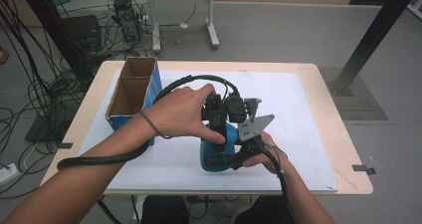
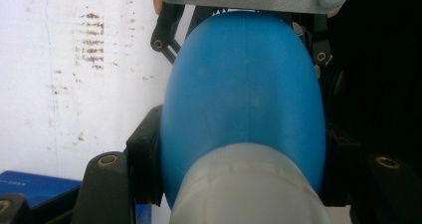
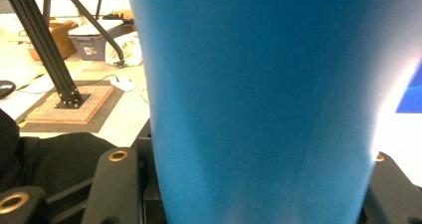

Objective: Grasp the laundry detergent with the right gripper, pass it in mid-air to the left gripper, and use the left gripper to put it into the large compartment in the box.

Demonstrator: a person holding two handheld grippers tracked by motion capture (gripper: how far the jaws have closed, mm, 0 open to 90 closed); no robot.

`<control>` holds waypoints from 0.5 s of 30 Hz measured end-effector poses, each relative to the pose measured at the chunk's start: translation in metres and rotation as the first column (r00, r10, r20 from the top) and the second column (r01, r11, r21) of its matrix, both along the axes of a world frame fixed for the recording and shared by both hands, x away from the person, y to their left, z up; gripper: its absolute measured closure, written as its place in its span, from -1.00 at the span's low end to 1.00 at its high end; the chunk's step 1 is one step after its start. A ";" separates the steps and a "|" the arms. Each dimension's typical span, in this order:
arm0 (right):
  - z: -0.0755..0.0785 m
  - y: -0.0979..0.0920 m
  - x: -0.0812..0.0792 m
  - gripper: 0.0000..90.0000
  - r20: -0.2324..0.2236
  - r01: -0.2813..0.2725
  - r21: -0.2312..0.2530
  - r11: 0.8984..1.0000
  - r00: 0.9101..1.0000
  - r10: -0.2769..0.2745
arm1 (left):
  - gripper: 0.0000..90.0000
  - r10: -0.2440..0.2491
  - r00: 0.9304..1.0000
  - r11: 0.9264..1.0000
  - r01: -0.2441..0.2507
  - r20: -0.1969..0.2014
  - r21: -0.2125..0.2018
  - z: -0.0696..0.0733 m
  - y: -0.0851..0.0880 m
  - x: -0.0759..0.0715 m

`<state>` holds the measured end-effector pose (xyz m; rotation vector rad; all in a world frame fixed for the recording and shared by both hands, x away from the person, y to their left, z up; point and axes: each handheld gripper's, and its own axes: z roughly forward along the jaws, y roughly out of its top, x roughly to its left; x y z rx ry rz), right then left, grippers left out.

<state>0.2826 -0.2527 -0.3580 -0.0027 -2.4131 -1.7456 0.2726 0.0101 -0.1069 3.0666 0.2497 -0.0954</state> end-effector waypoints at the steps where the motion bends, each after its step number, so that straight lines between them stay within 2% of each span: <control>1: 0.000 0.000 0.000 -0.06 0.002 0.000 -0.001 1.000 1.000 0.000 | -0.17 -0.002 1.000 1.000 0.002 0.000 0.003 0.000 -0.001 0.000; 15: 0.000 0.001 0.000 -0.06 0.004 0.001 -0.003 1.000 1.000 -0.001 | -0.17 -0.001 1.000 1.000 0.001 0.003 0.007 0.000 -0.001 -0.001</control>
